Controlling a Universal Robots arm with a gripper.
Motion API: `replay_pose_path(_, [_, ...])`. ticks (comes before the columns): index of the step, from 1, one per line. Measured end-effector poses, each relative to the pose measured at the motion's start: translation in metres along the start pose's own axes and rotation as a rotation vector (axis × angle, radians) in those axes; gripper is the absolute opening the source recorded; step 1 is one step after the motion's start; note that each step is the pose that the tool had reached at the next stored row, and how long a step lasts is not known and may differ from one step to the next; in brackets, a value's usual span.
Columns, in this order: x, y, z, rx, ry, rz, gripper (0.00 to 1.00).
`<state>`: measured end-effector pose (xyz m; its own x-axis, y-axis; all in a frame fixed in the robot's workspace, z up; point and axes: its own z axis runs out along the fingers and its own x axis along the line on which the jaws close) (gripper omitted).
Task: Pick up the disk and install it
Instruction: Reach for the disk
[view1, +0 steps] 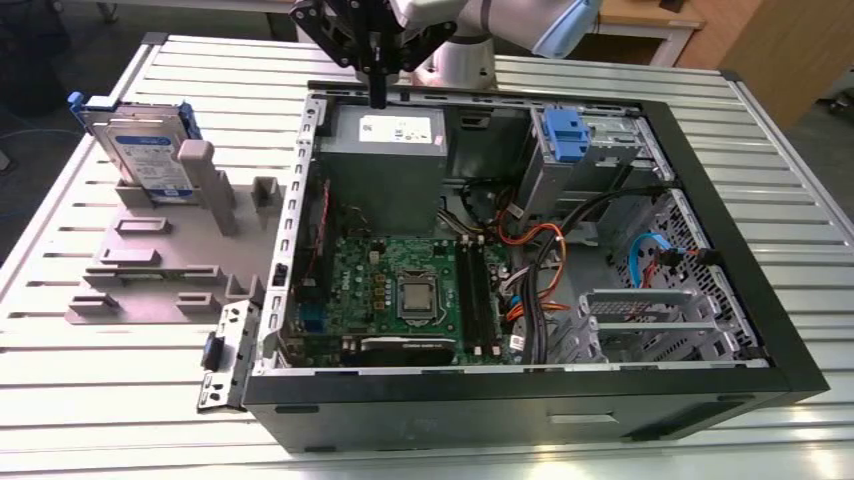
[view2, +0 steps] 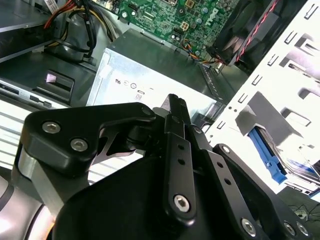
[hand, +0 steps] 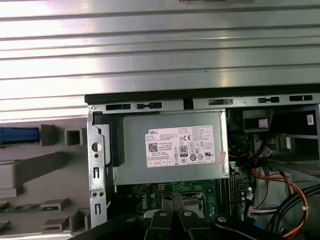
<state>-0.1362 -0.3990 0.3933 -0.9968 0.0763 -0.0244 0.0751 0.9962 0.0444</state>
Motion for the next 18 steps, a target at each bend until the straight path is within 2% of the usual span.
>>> replay_pose_path(18, [0.0079,-0.0006,-0.0002,0.0,0.0,0.0,0.11])
